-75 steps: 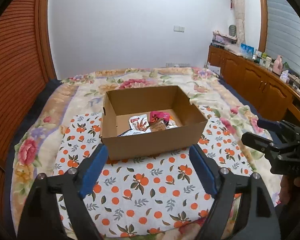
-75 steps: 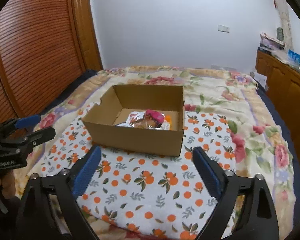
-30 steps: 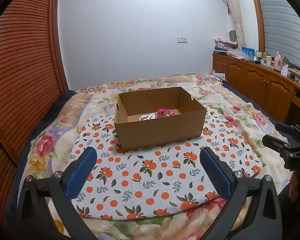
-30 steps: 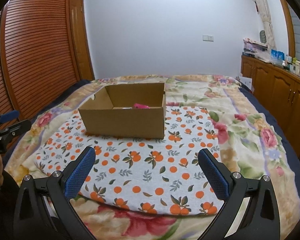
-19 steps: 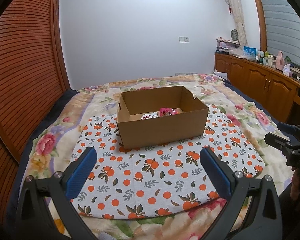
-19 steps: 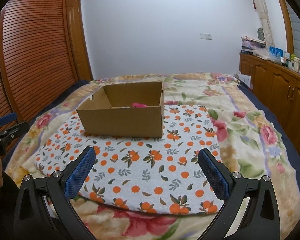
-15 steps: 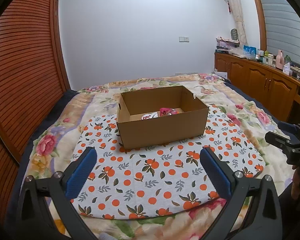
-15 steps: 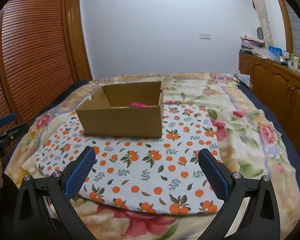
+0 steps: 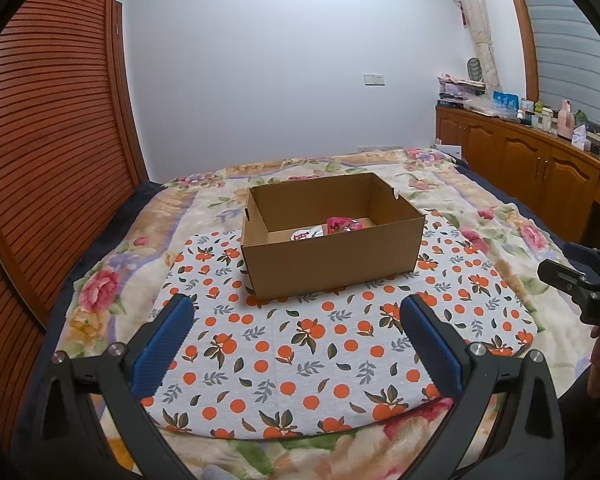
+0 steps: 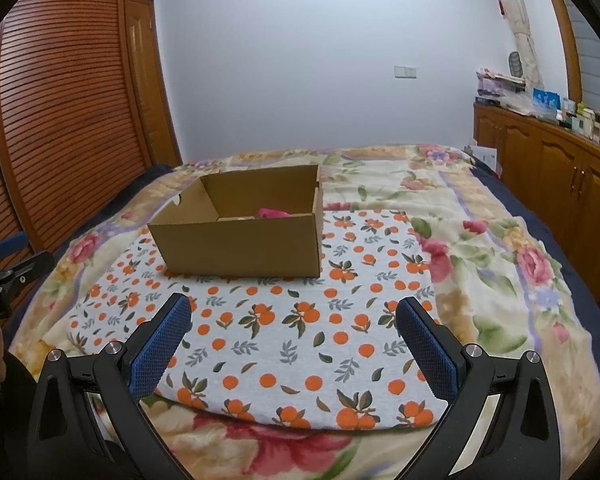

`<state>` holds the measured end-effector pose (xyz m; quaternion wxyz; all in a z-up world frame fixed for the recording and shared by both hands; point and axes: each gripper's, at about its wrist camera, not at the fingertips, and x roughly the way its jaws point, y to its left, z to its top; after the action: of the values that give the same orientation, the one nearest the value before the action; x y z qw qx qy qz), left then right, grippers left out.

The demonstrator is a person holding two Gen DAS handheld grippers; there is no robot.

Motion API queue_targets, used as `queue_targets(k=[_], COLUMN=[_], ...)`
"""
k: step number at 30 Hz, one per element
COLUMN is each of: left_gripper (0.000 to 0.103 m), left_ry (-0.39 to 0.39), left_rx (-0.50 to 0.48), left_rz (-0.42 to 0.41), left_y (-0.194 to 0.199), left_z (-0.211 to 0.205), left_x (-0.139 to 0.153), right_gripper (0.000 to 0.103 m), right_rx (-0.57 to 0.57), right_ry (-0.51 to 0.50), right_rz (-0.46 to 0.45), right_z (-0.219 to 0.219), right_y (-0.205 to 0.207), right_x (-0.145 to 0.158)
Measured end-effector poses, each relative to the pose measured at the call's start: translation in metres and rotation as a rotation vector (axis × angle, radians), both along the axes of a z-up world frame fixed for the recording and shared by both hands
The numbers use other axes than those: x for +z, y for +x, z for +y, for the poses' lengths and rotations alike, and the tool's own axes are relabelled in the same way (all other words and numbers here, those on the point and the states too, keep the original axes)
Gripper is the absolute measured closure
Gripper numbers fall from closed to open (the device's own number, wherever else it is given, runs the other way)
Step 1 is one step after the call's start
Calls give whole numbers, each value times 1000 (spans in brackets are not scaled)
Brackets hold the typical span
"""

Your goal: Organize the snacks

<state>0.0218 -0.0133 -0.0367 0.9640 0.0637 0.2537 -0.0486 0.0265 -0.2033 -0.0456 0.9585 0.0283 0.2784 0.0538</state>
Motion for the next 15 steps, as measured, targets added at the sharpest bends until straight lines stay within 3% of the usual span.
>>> queue_targets(k=[15], left_gripper=[0], left_ry=[1], left_rx=[6], left_rz=[-4], left_y=[-1], left_z=[2], left_x=[0], right_gripper=[0], right_rx=[-1], right_ry=[1], right_rz=[0], right_z=[-1], right_y=[0], right_x=[0])
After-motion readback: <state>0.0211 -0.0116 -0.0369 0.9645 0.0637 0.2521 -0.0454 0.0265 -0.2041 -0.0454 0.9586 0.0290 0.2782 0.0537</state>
